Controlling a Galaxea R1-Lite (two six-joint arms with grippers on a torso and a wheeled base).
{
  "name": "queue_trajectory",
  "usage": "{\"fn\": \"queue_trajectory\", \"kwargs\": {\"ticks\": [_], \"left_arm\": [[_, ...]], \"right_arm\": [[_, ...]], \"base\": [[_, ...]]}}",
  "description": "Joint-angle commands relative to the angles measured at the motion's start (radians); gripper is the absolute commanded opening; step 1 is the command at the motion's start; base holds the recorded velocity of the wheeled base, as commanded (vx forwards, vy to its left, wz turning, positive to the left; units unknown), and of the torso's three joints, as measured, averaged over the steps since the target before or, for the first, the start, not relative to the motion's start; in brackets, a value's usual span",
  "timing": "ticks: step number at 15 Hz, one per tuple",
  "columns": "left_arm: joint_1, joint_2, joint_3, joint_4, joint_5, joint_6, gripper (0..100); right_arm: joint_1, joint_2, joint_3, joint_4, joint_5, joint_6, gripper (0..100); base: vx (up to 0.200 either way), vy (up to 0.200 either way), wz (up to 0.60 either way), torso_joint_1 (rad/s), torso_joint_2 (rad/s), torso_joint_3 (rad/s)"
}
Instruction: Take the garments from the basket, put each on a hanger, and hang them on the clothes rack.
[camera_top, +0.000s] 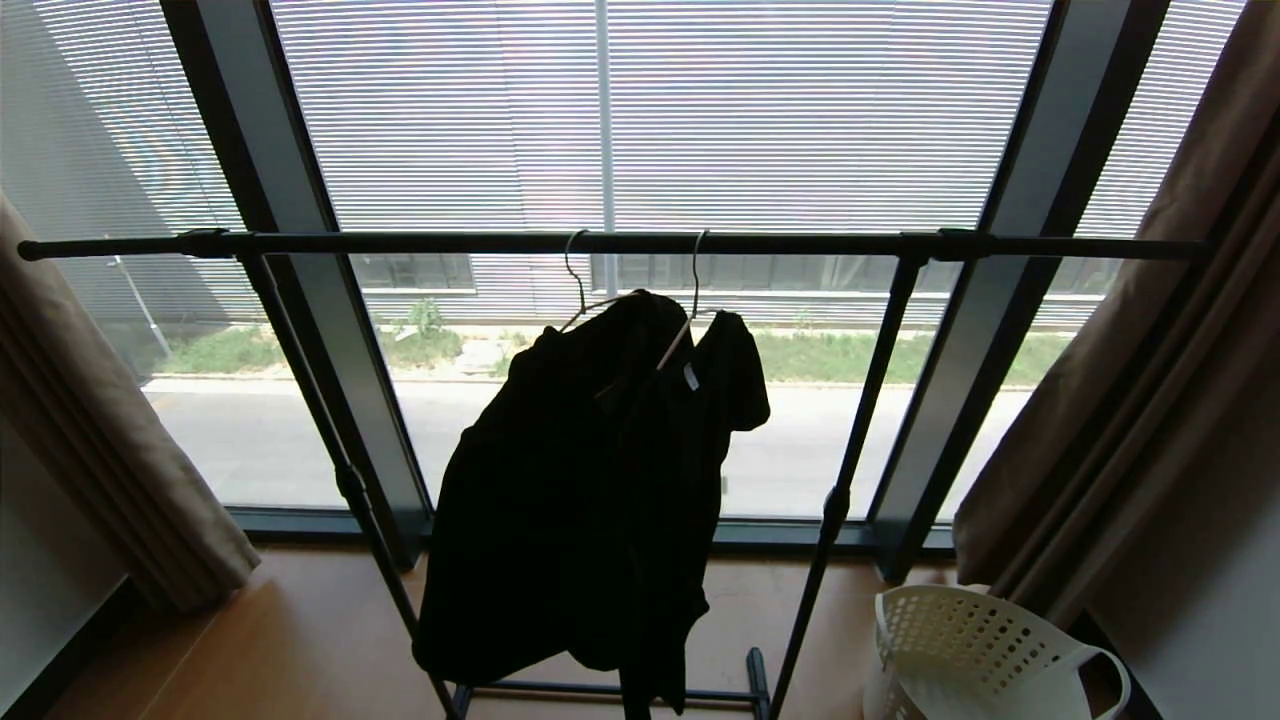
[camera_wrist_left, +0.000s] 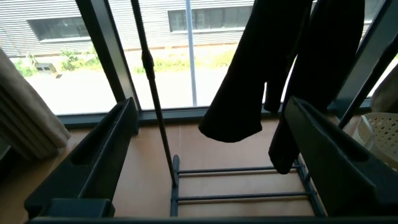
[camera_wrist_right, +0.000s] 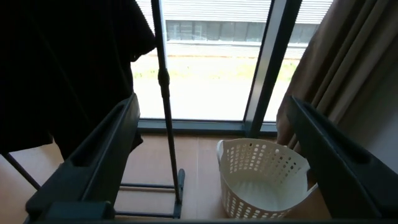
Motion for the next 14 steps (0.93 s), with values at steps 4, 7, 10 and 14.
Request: {"fn": "queue_trajectory", "kwargs": {"ticks": [4,7,10,14], "left_arm": [[0.0,0.0,-0.002,-0.002,0.001,-0.008,100],[0.0,0.0,-0.002,-0.002,-0.001,-0.008,100],[0.0,0.001,-0.002,-0.002,0.001,-0.008,100],[0.0,0.0,-0.002,-0.002,0.001,-0.008,100]], "right_arm": [[0.0,0.001,0.0,0.001,0.003,-0.006,100],[0.0,0.001,-0.001,0.004,0.003,-0.012,100],[0.0,0.001,-0.001,0.002,0.005,-0.009,100],[0.0,0.001,-0.001,0.004,0.002,-0.008,100]], "base": [[0.0,0.0,0.0,0.0,0.0,0.0],[0.0,0.0,0.0,0.0,0.0,0.0],[0.0,0.0,0.0,0.0,0.0,0.0],[0.0,0.0,0.0,0.0,0.0,0.0]]}}
